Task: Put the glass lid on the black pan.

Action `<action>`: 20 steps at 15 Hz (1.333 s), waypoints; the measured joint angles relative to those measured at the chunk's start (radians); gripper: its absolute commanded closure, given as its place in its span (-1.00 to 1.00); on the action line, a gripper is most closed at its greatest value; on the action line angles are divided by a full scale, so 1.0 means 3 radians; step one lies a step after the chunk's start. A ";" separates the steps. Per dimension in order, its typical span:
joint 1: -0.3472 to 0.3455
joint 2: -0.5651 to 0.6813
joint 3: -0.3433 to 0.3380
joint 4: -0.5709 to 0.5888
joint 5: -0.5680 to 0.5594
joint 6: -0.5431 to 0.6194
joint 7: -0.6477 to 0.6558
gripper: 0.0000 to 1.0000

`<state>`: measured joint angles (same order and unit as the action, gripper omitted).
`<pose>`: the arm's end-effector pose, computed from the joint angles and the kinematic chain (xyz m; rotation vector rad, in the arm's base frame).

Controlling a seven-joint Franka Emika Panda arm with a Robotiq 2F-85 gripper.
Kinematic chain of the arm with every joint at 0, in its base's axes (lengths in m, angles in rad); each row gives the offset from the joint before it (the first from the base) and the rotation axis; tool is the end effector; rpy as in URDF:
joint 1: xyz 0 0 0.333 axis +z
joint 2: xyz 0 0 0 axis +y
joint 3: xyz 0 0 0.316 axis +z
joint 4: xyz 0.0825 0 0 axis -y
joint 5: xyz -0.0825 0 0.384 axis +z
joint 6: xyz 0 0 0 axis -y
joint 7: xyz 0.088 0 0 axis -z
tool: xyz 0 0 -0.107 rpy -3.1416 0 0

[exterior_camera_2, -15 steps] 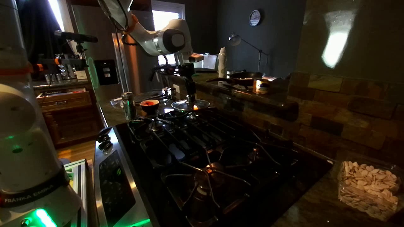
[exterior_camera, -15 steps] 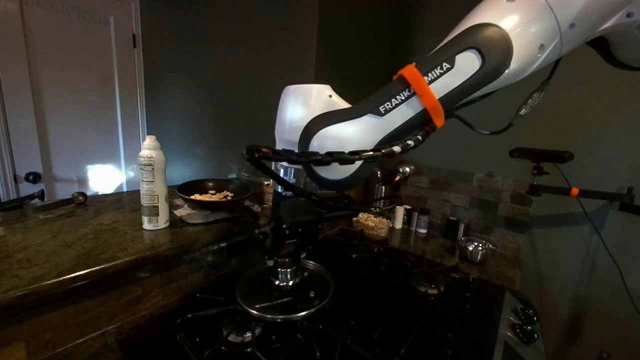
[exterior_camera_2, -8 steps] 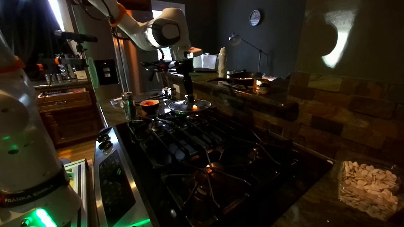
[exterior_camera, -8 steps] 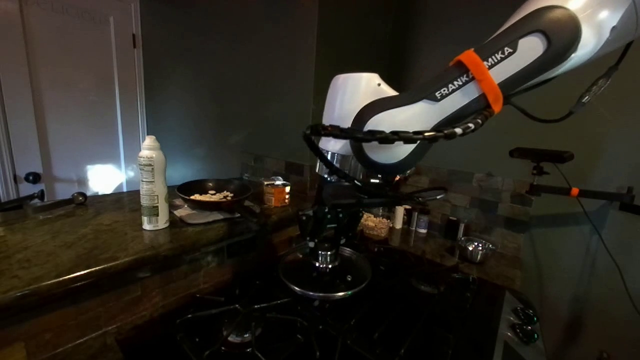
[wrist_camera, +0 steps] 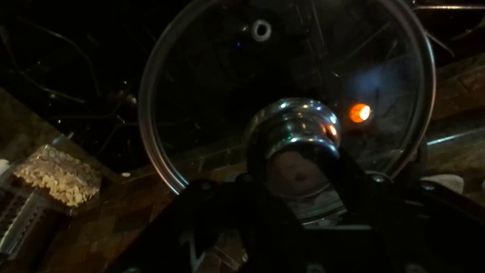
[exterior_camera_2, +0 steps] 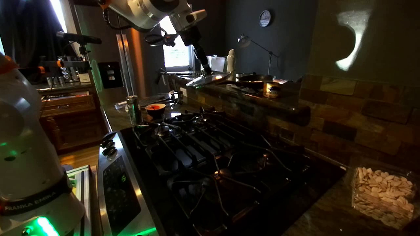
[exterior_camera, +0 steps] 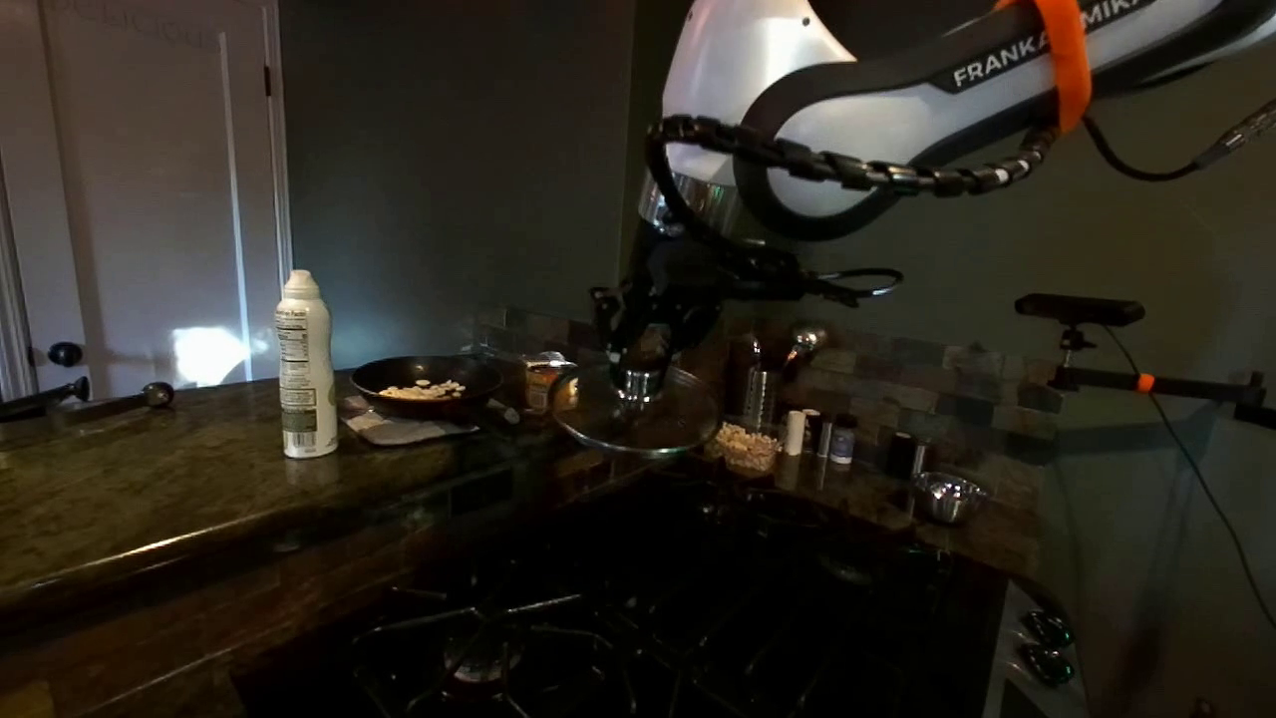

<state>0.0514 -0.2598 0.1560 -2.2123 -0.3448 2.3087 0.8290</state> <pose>0.4960 0.1026 0.5232 2.8744 -0.6298 0.6970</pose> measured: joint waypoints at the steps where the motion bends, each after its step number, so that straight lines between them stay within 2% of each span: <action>1: -0.0003 0.0004 0.0007 0.0057 0.0006 -0.0018 -0.0009 0.03; 4: -0.0008 0.0023 0.0007 0.0014 0.0006 -0.0018 -0.0009 0.03; 5: -0.0010 0.0033 0.0007 0.0010 0.0006 -0.0018 -0.0009 0.53; 8: -0.0016 0.0072 0.0008 0.0057 -0.0007 -0.0008 -0.0009 0.53; 11: -0.0065 0.0175 0.0010 0.0343 -0.0168 -0.0006 -0.0040 0.53; 16: -0.0126 0.0560 -0.0004 0.1207 -0.0253 -0.0033 -0.0362 0.53; 20: -0.0039 0.1077 -0.0001 0.1930 -0.0425 -0.0307 -0.0396 0.53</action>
<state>0.0398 0.0634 0.1557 -1.6333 -0.4724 2.2165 0.7101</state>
